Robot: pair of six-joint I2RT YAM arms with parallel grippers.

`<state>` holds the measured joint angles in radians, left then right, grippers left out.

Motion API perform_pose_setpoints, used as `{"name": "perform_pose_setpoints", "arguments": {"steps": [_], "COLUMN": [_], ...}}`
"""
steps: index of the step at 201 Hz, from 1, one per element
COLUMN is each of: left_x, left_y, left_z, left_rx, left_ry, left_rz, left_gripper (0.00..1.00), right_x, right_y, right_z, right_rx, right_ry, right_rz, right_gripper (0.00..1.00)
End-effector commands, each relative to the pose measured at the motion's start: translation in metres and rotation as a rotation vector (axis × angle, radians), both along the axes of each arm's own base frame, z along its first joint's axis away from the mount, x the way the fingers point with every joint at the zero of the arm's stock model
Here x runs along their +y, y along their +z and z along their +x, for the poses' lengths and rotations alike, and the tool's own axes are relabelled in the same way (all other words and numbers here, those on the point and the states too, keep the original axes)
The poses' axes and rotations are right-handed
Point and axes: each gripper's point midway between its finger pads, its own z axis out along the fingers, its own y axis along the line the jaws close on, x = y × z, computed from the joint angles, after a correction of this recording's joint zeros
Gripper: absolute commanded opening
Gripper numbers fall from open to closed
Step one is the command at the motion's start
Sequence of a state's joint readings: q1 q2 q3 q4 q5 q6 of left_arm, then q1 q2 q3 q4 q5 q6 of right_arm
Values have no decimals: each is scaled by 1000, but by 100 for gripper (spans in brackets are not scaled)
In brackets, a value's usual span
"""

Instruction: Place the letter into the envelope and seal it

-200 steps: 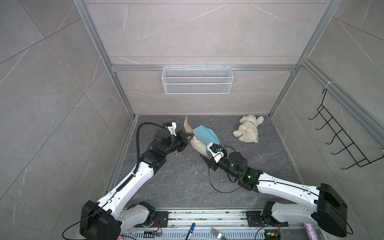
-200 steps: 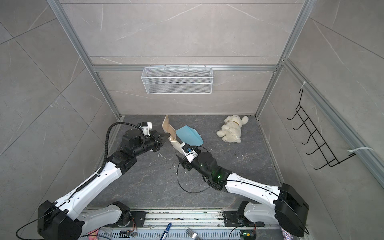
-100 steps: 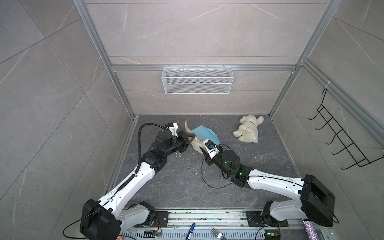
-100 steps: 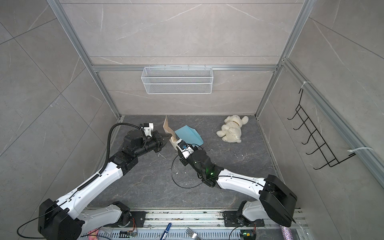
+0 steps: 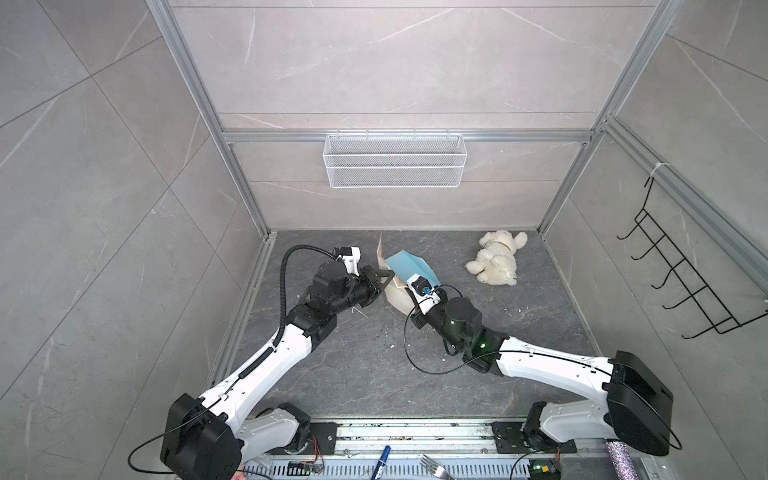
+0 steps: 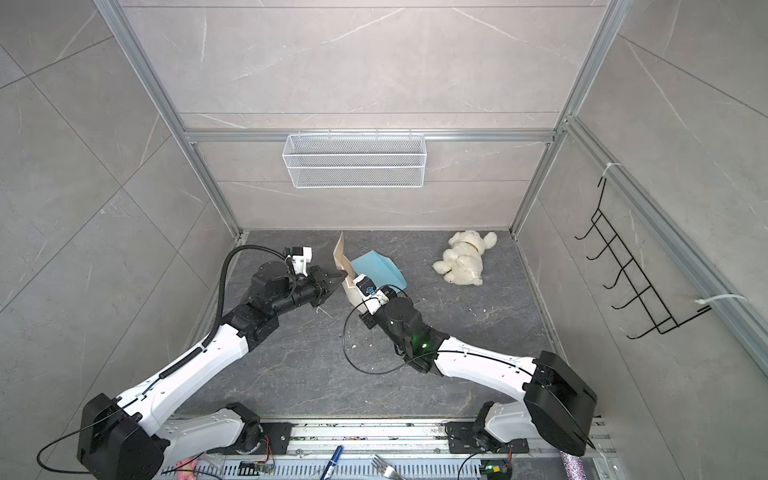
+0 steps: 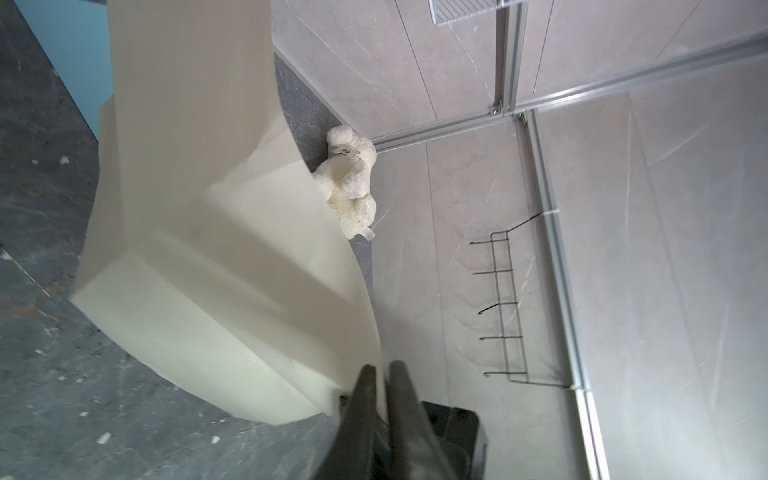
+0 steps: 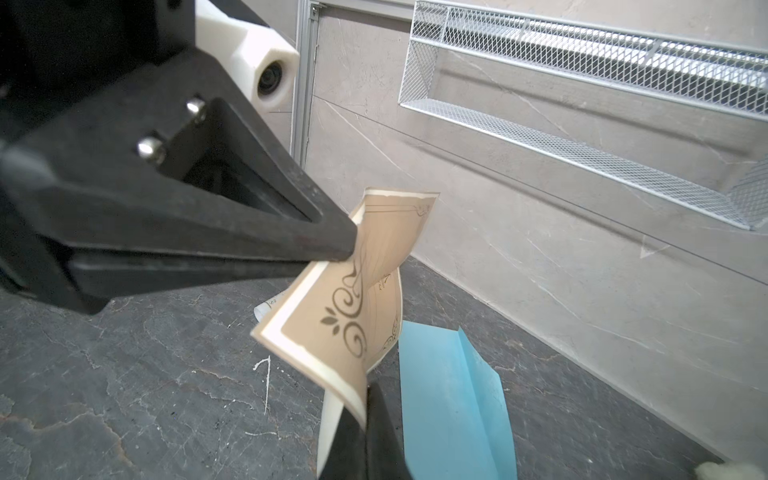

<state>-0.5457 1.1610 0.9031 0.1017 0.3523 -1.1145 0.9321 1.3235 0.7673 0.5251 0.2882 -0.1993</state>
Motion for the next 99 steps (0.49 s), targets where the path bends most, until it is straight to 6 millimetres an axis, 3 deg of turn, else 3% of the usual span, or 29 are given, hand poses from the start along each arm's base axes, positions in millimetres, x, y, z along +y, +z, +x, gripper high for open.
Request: {"name": "perform_pose_setpoints", "arguments": {"steps": [1, 24, 52, 64, 99], "left_x": [0, 15, 24, 26, 25], "left_y": [29, 36, 52, 54, 47], "left_z": [-10, -22, -55, -70, -99], "left_rx": [-237, -395, -609, -676, -838], "left_ry": [-81, -89, -172, -216, -317], "left_rz": [124, 258, 329, 343, 348], "left_gripper": [32, 70, 94, 100, 100], "right_x": [-12, -28, -49, -55, -60], "right_y": [25, 28, 37, 42, 45], "right_z": [-11, -19, -36, -44, -70], "right_rx": [-11, 17, 75, 111, 177], "right_ry": [11, 19, 74, 112, 224], "right_rz": [28, 11, 39, 55, 57], "right_gripper": [0, 0, 0, 0, 0]}}
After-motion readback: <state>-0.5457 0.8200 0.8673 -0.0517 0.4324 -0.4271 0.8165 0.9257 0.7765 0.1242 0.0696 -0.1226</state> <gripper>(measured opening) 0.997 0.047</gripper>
